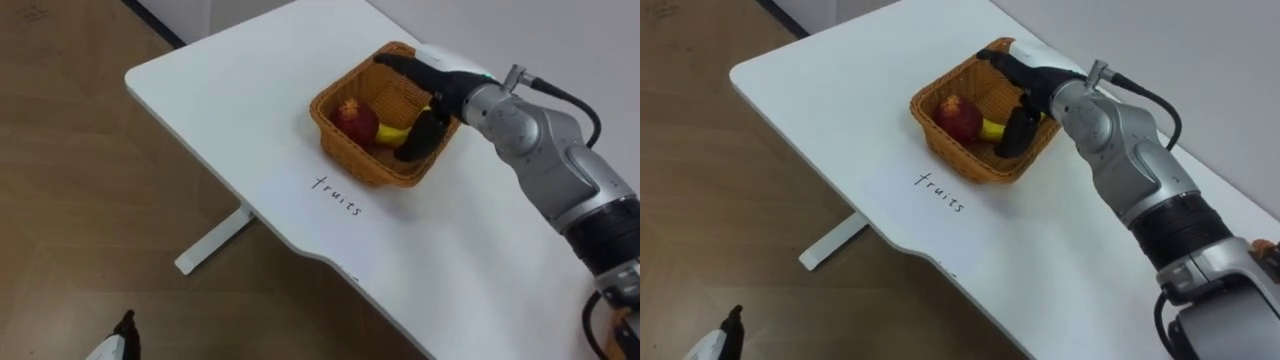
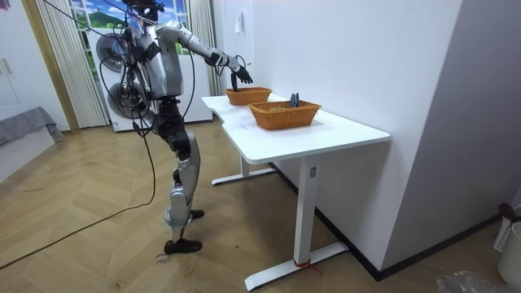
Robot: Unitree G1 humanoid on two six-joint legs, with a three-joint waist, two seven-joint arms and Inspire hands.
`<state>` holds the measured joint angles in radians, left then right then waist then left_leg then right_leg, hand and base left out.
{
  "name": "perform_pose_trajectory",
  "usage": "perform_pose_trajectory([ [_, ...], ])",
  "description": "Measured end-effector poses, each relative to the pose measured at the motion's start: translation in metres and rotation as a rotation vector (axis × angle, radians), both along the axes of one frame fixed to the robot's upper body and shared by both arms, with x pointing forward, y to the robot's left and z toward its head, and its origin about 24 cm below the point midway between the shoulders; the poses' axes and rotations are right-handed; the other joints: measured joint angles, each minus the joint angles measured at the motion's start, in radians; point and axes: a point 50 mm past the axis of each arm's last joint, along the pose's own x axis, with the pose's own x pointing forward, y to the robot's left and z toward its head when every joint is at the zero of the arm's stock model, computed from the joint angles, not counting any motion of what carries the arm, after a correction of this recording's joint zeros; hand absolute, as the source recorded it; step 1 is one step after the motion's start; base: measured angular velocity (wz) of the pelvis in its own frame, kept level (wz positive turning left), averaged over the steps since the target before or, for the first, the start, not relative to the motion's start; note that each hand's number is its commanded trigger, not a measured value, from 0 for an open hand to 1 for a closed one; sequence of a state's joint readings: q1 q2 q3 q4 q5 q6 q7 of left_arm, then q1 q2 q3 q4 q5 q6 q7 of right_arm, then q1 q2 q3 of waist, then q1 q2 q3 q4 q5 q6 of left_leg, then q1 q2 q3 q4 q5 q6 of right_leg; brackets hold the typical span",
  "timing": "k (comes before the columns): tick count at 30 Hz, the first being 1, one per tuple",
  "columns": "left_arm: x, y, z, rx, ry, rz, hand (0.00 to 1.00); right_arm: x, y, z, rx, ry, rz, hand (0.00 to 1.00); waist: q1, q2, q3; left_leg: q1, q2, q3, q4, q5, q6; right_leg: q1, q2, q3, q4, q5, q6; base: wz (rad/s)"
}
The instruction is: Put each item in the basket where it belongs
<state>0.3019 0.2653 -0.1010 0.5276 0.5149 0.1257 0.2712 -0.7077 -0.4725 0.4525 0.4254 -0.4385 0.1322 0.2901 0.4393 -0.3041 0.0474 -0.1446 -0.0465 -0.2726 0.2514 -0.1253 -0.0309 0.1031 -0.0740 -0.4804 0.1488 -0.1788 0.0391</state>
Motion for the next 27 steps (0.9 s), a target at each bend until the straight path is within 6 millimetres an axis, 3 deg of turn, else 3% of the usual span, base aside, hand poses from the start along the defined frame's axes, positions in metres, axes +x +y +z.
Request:
perform_pose_trajectory([
  [5, -0.002, 0.0, -0.001, 0.0, 0.005, 0.002, 0.0, 0.0, 0.001, 0.003, 0.007, -0.011, 0.003, 0.0, -0.028, -0.01, -0.0077, 0.003, 0.0, 0.0, 0.006, 0.0, 0.0, 0.003, 0.0, 0.012, 0.0, 0.0, 0.0, -0.01],
  [9, -0.003, 0.0, -0.001, 0.001, 0.001, 0.008, 0.0, -0.001, 0.004, 0.015, 0.028, -0.059, 0.019, 0.0, -0.065, -0.006, -0.0069, 0.011, 0.002, 0.018, 0.007, 0.0, 0.0, 0.005, -0.003, 0.023, 0.001, 0.0, 0.0, -0.12],
  [11, -0.003, 0.0, -0.001, 0.002, 0.0, 0.013, 0.0, -0.001, 0.002, 0.028, 0.06, -0.108, 0.016, 0.0, -0.09, 0.004, -0.0038, 0.01, 0.002, 0.024, 0.006, 0.0, 0.001, 0.005, -0.004, 0.028, 0.002, 0.0, 0.0, -0.12],
  [17, 0.01, -0.01, 0.0, -0.031, -0.042, 0.022, 0.0, -0.002, -0.007, 0.053, 0.13, -0.229, -0.02, 0.0, -0.145, 0.043, -0.0217, 0.043, 0.001, 0.079, -0.012, 0.006, 0.015, 0.012, -0.022, 0.074, 0.006, 0.0, 0.001, -0.25],
  [22, 0.019, -0.011, 0.003, -0.042, -0.074, 0.038, 0.0, -0.009, -0.021, 0.086, 0.232, -0.434, -0.088, 0.0, -0.214, 0.09, -0.0248, 0.066, 0.006, 0.119, -0.018, 0.008, 0.021, 0.009, -0.029, 0.116, 0.024, 0.001, 0.002, -0.22],
  [27, 0.024, -0.013, 0.005, -0.046, -0.106, 0.049, 0.0, -0.014, -0.039, 0.105, 0.381, -0.567, -0.153, 0.0, -0.275, 0.109, -0.0287, 0.09, 0.015, 0.156, -0.027, 0.009, 0.024, 0.01, -0.027, 0.153, 0.025, 0.003, 0.005, -0.21],
])
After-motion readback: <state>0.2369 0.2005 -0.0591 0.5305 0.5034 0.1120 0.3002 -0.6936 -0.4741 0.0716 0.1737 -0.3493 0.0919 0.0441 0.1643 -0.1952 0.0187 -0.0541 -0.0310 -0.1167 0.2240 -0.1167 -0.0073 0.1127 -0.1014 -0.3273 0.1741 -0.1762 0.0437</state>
